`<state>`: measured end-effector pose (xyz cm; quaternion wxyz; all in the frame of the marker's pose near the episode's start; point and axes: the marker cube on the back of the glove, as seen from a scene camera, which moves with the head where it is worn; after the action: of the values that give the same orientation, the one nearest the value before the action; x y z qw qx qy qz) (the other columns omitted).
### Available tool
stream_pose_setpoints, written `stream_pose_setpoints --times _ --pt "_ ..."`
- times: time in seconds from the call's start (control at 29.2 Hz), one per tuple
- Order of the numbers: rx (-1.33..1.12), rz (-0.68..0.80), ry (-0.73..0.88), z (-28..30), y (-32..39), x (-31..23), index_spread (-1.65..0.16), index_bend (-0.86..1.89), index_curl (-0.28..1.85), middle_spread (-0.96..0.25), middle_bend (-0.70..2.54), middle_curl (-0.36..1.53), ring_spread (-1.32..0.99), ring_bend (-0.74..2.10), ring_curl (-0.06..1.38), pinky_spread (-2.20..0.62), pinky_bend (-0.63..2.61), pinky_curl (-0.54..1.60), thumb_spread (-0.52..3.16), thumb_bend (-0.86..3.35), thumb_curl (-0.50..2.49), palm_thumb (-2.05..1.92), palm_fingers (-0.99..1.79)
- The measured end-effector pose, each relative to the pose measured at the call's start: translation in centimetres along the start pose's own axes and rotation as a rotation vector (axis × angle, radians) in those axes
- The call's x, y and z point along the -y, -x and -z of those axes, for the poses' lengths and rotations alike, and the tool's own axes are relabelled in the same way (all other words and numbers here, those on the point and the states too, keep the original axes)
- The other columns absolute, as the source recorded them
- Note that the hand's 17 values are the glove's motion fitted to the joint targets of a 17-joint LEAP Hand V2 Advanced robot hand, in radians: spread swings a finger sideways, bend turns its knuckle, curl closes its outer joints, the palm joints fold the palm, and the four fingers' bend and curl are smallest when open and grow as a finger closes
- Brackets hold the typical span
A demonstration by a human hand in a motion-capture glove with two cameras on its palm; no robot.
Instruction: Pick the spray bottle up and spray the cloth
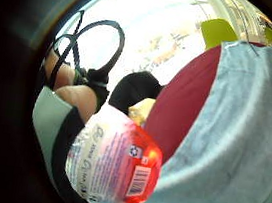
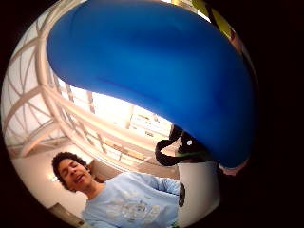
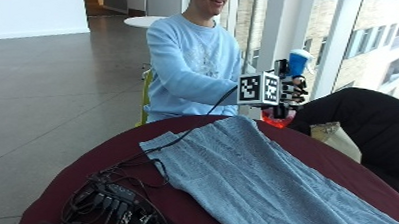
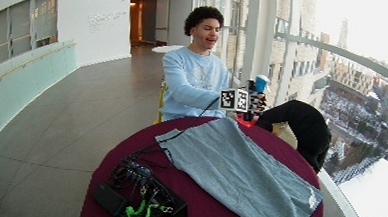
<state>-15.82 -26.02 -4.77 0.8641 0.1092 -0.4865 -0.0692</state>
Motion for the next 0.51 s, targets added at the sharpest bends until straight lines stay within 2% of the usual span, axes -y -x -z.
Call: stream_pose_setpoints --times 0.24,0.51 --pt "0.041 0.066 -0.029 -5.3 -2.0 1.4 -0.15 0.13 0.33 -0.08 0.43 0.50 -0.04 0.61 0.40 0.13 0.19 0.37 0.98 -0.02 0.55 0.83 1.13" --pt "0.052 0.087 -0.059 -7.8 -4.2 1.4 -0.17 0.13 0.34 -0.08 0.42 0.50 -0.05 0.58 0.40 0.12 0.18 0.36 0.98 -0.02 0.54 0.82 1.11"
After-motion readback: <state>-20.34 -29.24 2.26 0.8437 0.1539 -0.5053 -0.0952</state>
